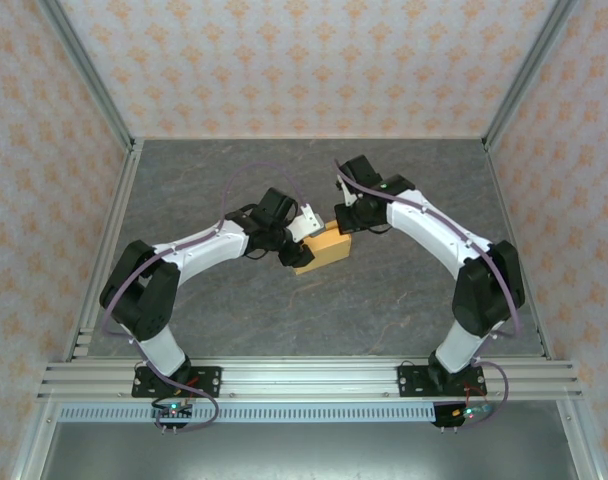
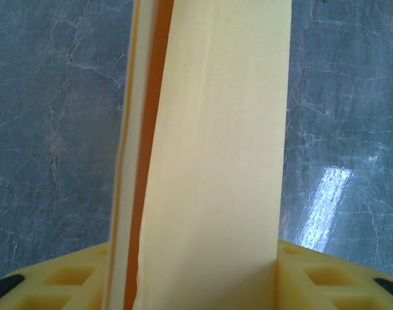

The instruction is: Fold the paper box

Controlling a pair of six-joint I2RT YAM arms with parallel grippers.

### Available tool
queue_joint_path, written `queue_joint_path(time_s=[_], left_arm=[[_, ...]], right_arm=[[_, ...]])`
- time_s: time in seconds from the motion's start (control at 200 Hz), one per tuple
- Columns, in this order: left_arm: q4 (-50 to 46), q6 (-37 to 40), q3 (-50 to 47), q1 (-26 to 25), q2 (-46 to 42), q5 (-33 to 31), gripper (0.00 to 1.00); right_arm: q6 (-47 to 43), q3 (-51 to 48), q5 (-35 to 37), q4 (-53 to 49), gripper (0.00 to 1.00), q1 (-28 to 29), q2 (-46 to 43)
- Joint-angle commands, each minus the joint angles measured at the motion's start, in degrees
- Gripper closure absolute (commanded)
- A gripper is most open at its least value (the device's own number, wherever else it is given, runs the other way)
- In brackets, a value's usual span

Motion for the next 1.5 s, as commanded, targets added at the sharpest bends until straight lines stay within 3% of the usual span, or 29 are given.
queue_joint_path(time_s=[0.0,0.375,0.961,1.091,1.266,1.496], left_arm=[[-3.2,1.1,1.5,-0.3,1.3,-2.2,0.48],[-3.3,1.4,1.9,-0.5,1.9,-2.6,0.49],[-4.4,0.5,3.2,-0.5,1.9,-2.4,0.49],[-5.0,0.3,3.5,-0.5,1.5,-1.6,0.4],[-2.2,-1.1,1.4,-0.2,-1.6,-0.1,0.16],[-0.3,-4.4,0.2,1.0,-4.9,0.6,0.09]], right_arm=[[1.9,3.4,-0.3,-3.6,1.0,0.0,0.4],[3.1,7.1,-2.3,-7.8,1.0,-1.6,2.8],[1.7,-0.7,0.9,-2.5,1.0,-2.2,1.3],[1.9,-0.5,1.8,-2.8,1.0,-2.2,0.7],[2.4,-0.7,2.6,-2.8,1.0,-2.0,-0.6],[2.9,-1.1,3.5,-2.6,1.0,-1.3,-1.3]])
